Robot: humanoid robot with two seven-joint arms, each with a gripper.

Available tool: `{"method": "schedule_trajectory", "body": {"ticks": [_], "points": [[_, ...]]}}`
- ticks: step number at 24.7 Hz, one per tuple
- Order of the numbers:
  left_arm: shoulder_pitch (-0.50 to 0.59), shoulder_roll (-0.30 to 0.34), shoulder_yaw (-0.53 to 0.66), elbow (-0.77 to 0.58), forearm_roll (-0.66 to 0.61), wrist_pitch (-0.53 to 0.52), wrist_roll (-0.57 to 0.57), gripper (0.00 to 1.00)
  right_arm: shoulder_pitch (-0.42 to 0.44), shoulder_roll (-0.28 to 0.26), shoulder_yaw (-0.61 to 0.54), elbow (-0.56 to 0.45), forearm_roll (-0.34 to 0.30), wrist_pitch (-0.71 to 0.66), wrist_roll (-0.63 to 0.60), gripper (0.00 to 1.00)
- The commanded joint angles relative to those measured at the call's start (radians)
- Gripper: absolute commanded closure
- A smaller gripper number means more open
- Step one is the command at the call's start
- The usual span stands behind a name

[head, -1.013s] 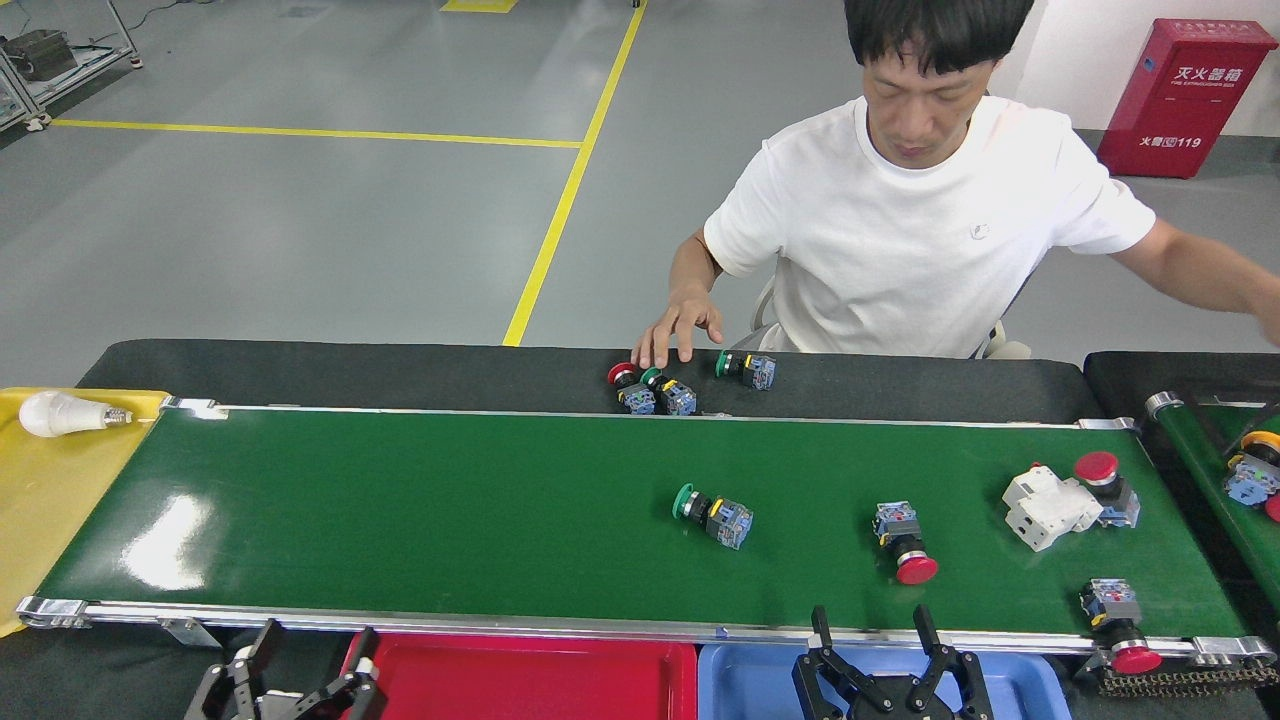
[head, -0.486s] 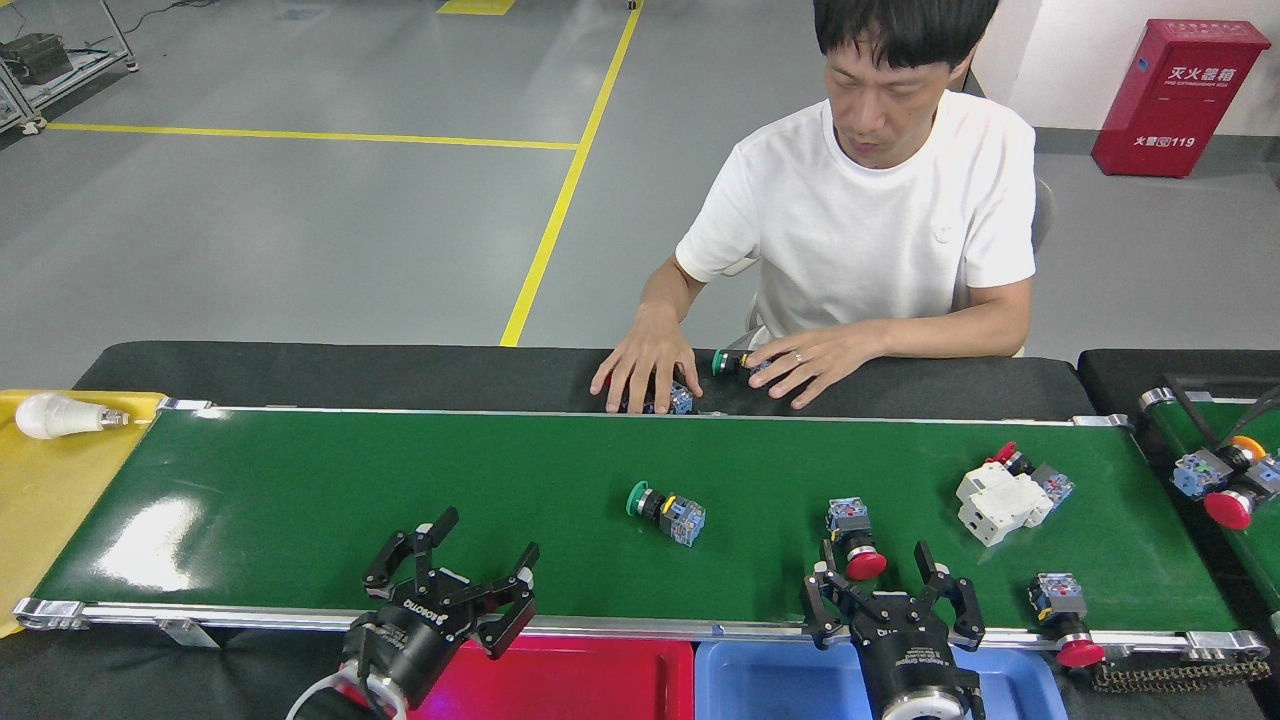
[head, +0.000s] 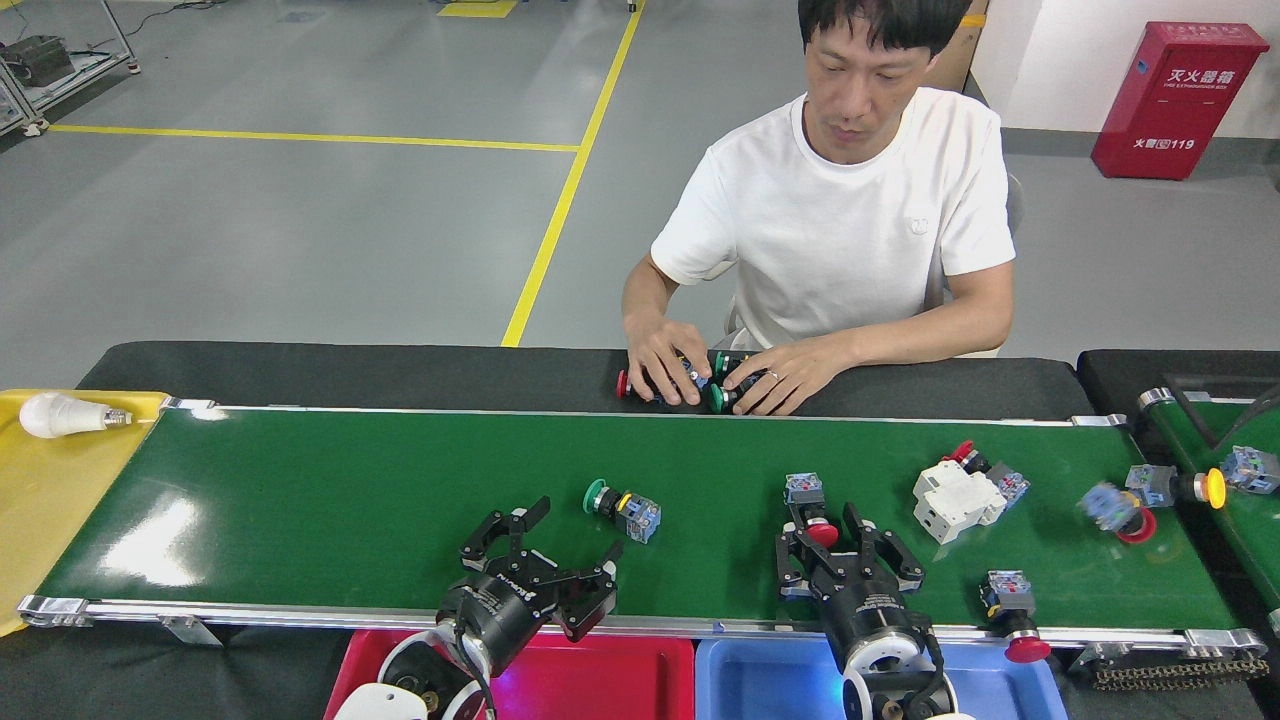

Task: Pick switch part from conveyor to tray

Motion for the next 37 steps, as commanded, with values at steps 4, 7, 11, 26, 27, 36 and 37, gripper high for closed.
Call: {"method": "schedule_trajectory", "body": {"ticks": [4,7,11,26,27,36,37], "points": [[-0.048,-0.018,0.006,0.026,-0.018,0.028,0.015,0.00,-0.011,-0.001,0.001,-0.017,-0.002,-0.055,0.001,0.79],[-0.054,-0.018,0.006,0.038,-0.018,0.090,0.019,0.06,0.013,0.002,0.001,-0.079,-0.014,-0.139,0.001,0.79],[-0.059,-0.004,0.011,0.041,-0.016,0.094,0.053,0.50,0.179,-0.016,0.000,-0.265,-0.054,-0.370,0.000,0.78],[0.380,0.065,0.414,-0.415,0.027,-0.083,0.067,0.69,0.308,0.033,0.015,-0.322,-0.102,-0.688,0.058,0.00],[0.435,0.065,0.449,-0.458,0.027,-0.094,0.067,0.68,0.300,0.034,0.012,-0.323,-0.103,-0.661,0.058,0.00],[0.668,0.063,0.474,-0.588,0.034,-0.100,0.105,0.41,0.203,0.028,-0.184,-0.354,-0.092,-0.266,-0.013,0.01],[0.670,0.063,0.472,-0.588,0.034,-0.100,0.105,0.36,0.205,0.017,-0.198,-0.354,-0.083,-0.243,-0.037,0.01]]}}
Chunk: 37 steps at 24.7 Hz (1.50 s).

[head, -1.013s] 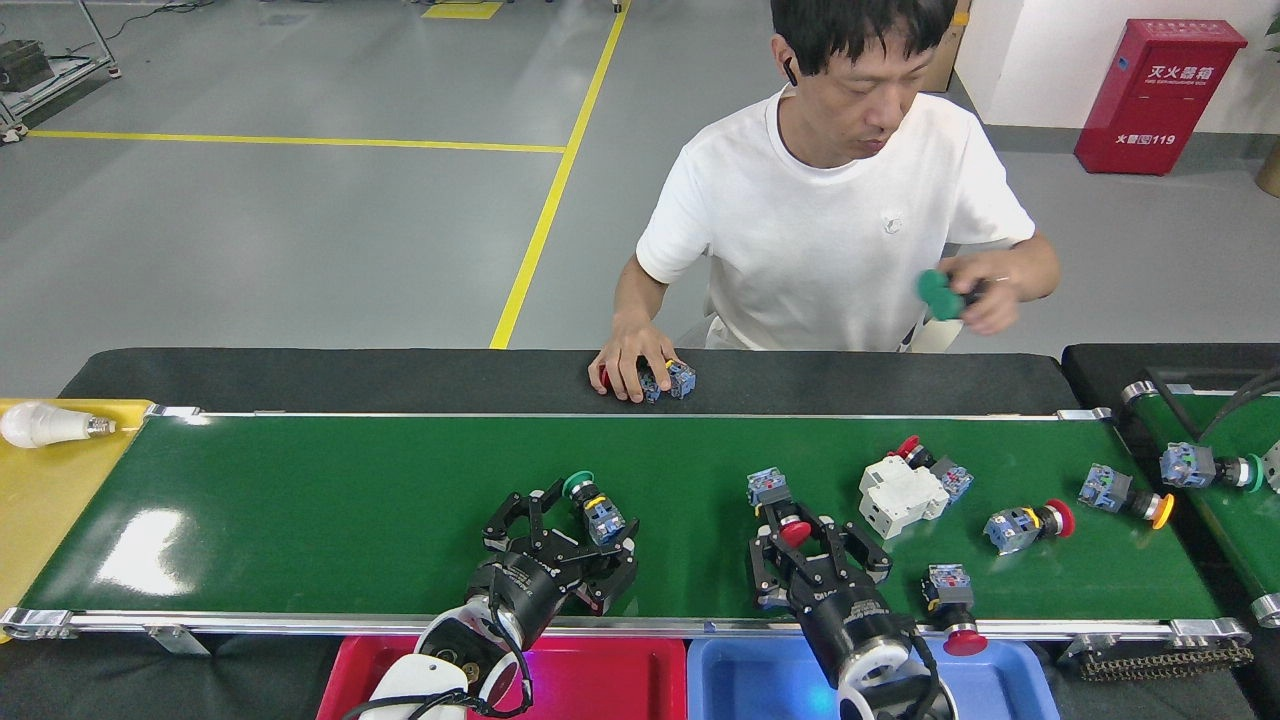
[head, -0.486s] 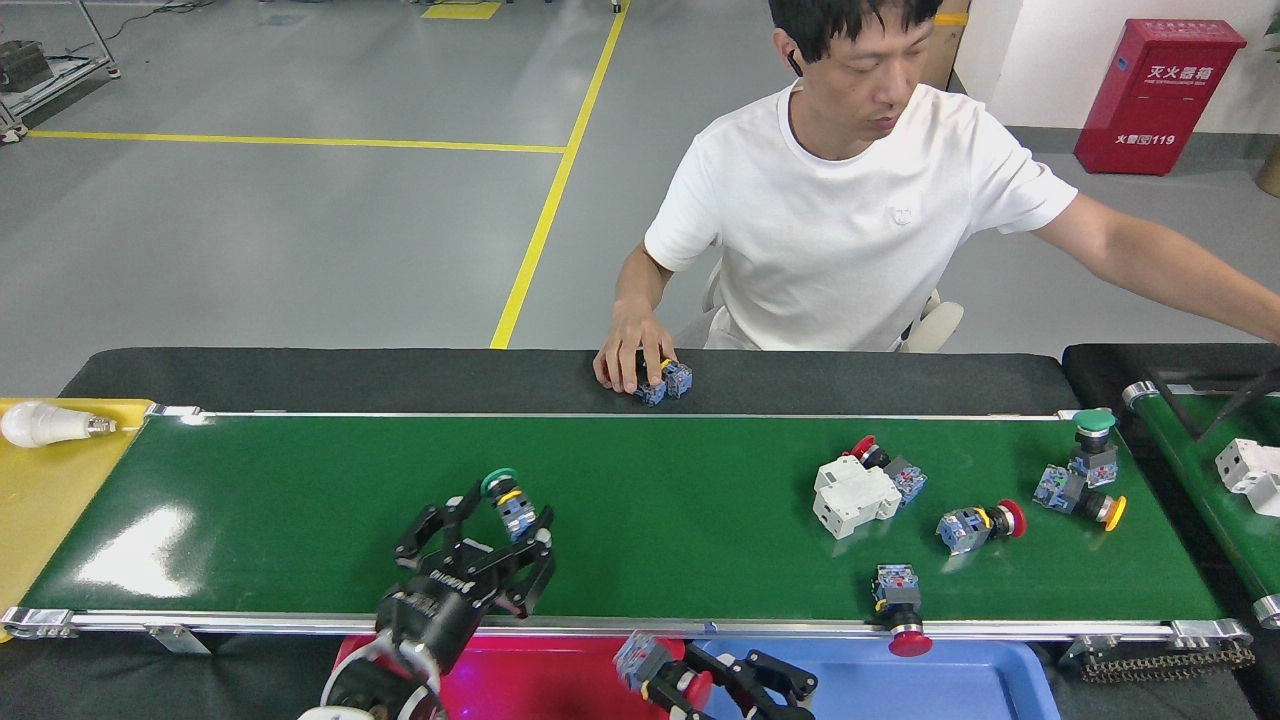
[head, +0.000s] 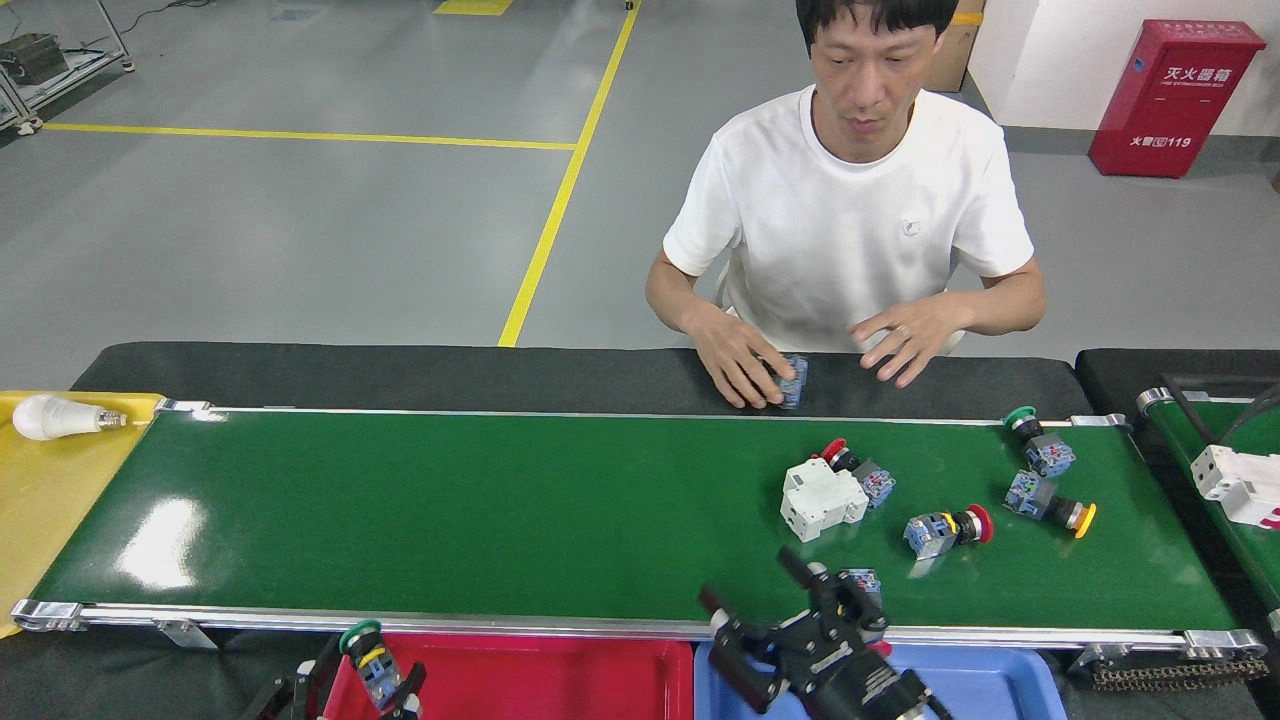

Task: Pick switch part from conveyor to tray

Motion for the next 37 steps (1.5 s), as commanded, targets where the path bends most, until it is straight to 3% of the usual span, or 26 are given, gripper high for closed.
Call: {"method": "schedule_trajectory", "body": {"ticks": [1,3,5,8,12,15,19,27,32,37], "points": [[0.000,0.003,-0.001,-0.015,0.005,-0.002,0.019,0.32,-0.002,-0.021,-0.031,-0.017,0.017,0.087,-0.072,0.01],[0.000,-0.008,0.007,-0.015,0.005,-0.002,0.019,0.22,0.037,-0.038,-0.060,-0.021,0.029,0.116,-0.144,0.01],[0.000,-0.012,0.016,-0.015,0.010,-0.001,0.019,0.00,0.096,-0.050,-0.085,-0.021,0.029,0.116,-0.222,0.01],[0.001,-0.024,0.050,-0.014,0.070,0.008,0.005,0.00,0.164,-0.073,-0.085,-0.021,0.031,0.113,-0.259,0.01],[0.000,-0.032,0.128,-0.014,0.156,0.021,-0.062,0.00,0.161,-0.064,-0.085,-0.021,0.031,0.120,-0.248,0.01],[-0.019,-0.038,0.166,-0.014,0.157,0.091,-0.085,0.00,0.152,-0.072,-0.080,-0.013,0.037,0.149,-0.204,0.01],[-0.026,-0.028,0.165,-0.015,0.148,0.166,-0.085,0.00,0.073,-0.059,-0.064,0.042,0.091,0.163,-0.123,0.01],[-0.025,-0.031,0.162,-0.015,0.122,0.188,-0.084,0.00,-0.077,-0.035,0.073,0.206,0.152,0.166,-0.093,0.01],[-0.065,-0.015,0.114,-0.015,0.120,0.152,-0.074,0.00,-0.174,-0.033,0.156,0.289,0.158,0.264,-0.074,0.01],[-0.189,0.054,-0.042,-0.003,0.117,0.068,-0.076,0.00,-0.269,-0.024,0.209,0.404,0.158,0.318,-0.075,0.01]]}}
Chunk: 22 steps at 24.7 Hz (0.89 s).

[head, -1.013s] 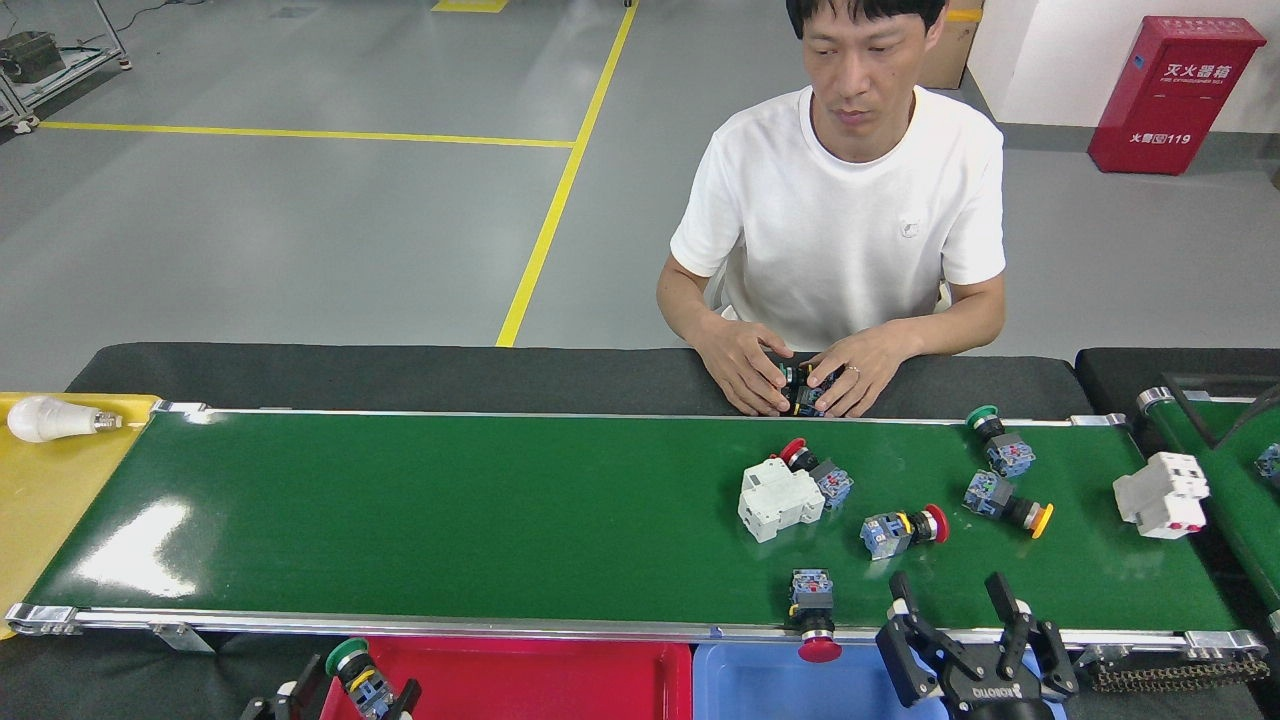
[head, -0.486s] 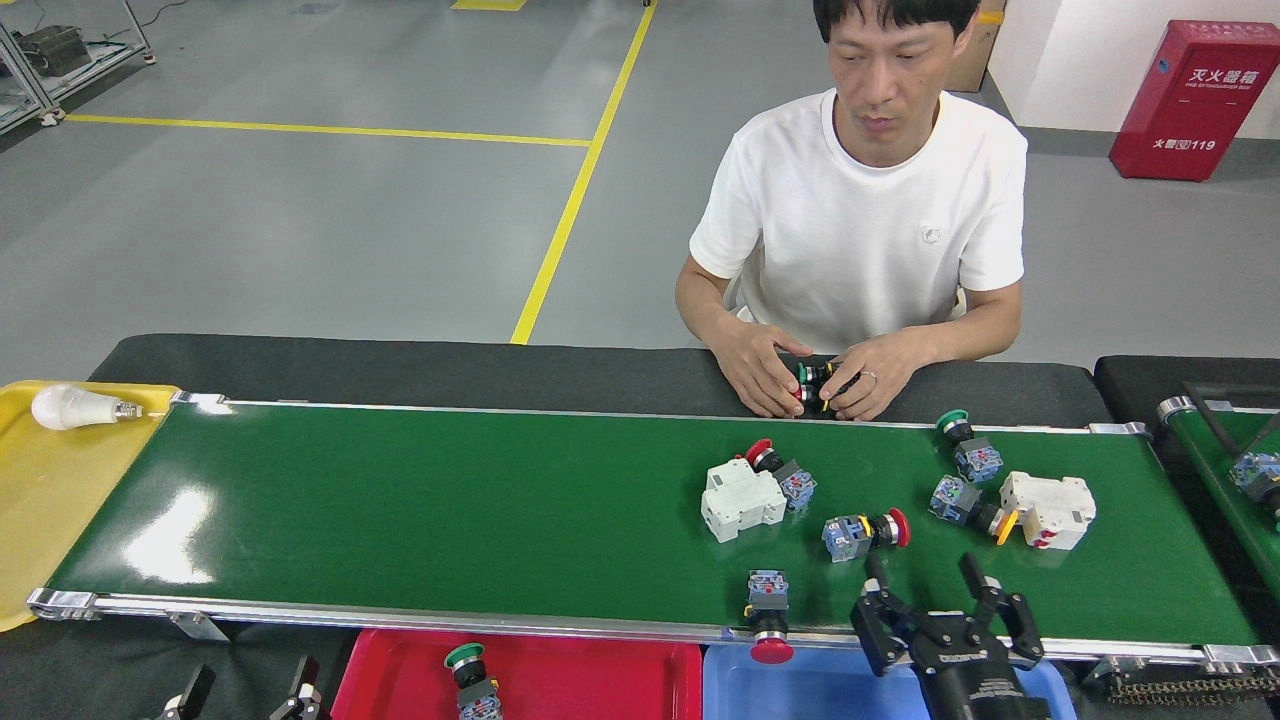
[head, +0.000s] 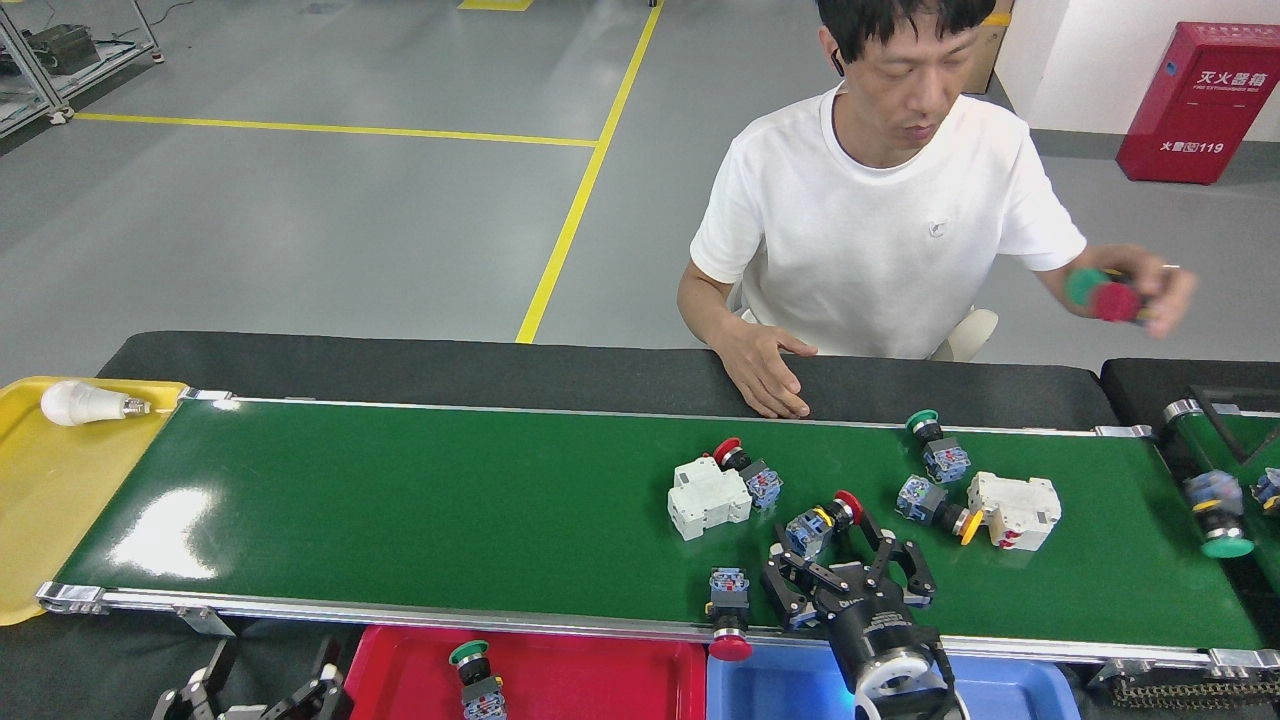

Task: Pick switch part from conveyor to tray

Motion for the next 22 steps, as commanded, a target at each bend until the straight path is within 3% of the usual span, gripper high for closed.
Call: {"method": "schedule_trajectory", "body": {"ticks": [1,2,4,8,11,16,22], "points": [[-0.045,0.015,-0.065,0.007,-0.002,-0.028,0.009,0.00,-0.030,0.009,0.012,0.017,0.001,0.018,0.000,0.01],[-0.082,0.015,-0.107,0.025,-0.005,-0.028,0.006,0.00,-0.041,0.012,0.018,0.029,0.000,0.018,0.000,0.02],[-0.146,0.013,-0.180,0.071,-0.045,-0.028,0.003,0.00,-0.050,0.016,0.023,0.051,-0.003,0.007,-0.001,0.13],[-0.249,-0.037,-0.275,0.224,-0.143,-0.020,0.005,0.00,-0.056,-0.005,0.052,0.058,-0.009,-0.072,-0.012,0.63],[-0.346,-0.090,-0.292,0.355,-0.183,-0.016,0.006,0.00,-0.055,-0.007,0.053,0.057,-0.009,-0.115,-0.053,0.85],[-0.456,-0.125,-0.292,0.518,-0.232,0.006,0.015,0.00,-0.050,-0.007,0.052,0.054,-0.013,-0.174,-0.059,0.86],[-0.496,-0.128,-0.293,0.565,-0.232,0.007,0.020,0.00,-0.052,-0.005,0.053,0.052,-0.014,-0.212,-0.059,0.88]]}}
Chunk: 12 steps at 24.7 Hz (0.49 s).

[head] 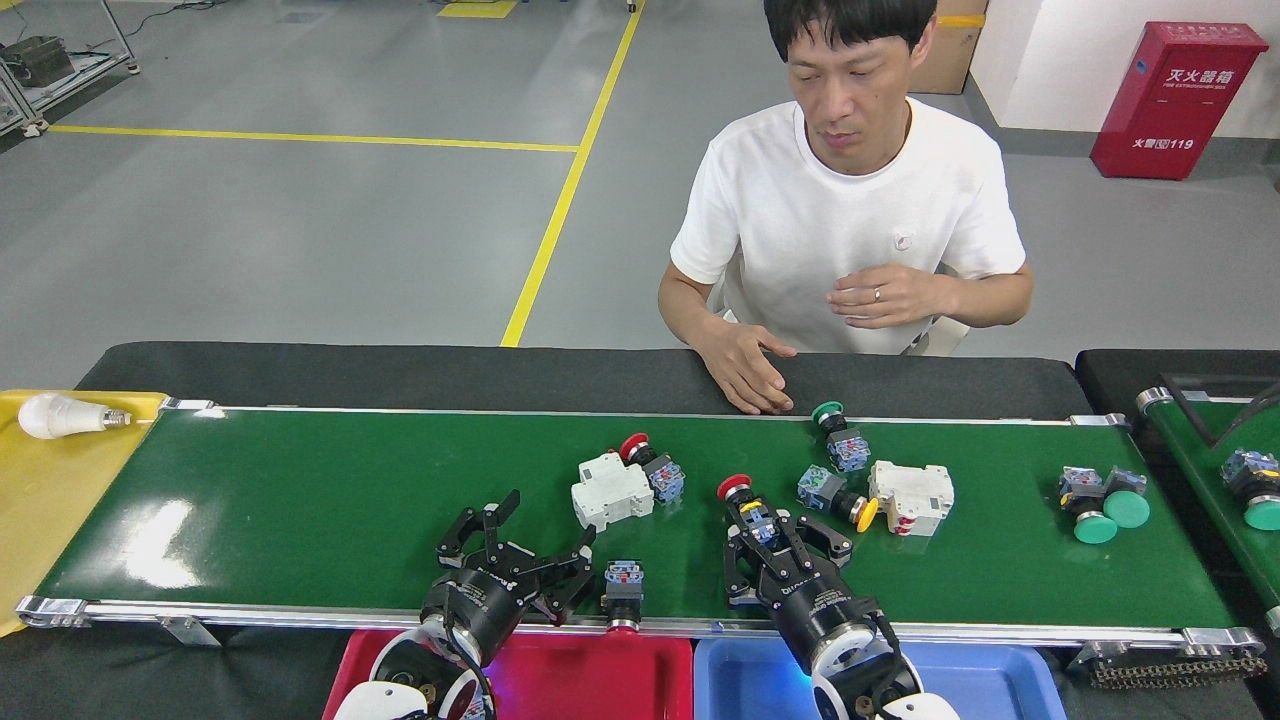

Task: Pick switch part from conveyor to tray

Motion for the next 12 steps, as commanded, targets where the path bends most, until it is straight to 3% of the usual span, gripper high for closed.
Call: {"method": "schedule_trajectory", "body": {"ticks": [1,5,8,11,12], "points": [[-0.024,-0.006,-0.002,-0.004,-0.002,0.005,0.009,0.00,-0.012,-0.004,0.000,-0.020,-0.003,-0.023,-0.009,0.89],[-0.049,-0.007,-0.002,0.028,-0.002,0.007,0.009,0.00,0.018,-0.011,-0.005,-0.114,-0.044,-0.126,-0.009,0.91],[-0.076,-0.006,-0.002,0.064,-0.002,0.035,0.009,0.04,0.090,-0.083,-0.008,-0.235,-0.143,-0.337,-0.007,0.90],[-0.088,-0.004,0.002,0.081,-0.001,0.038,0.017,0.26,0.191,-0.134,-0.008,-0.339,-0.215,-0.540,-0.006,0.87],[-0.088,-0.001,0.002,0.081,-0.001,0.036,0.029,0.39,0.215,-0.133,-0.008,-0.357,-0.215,-0.581,-0.006,0.86]]}}
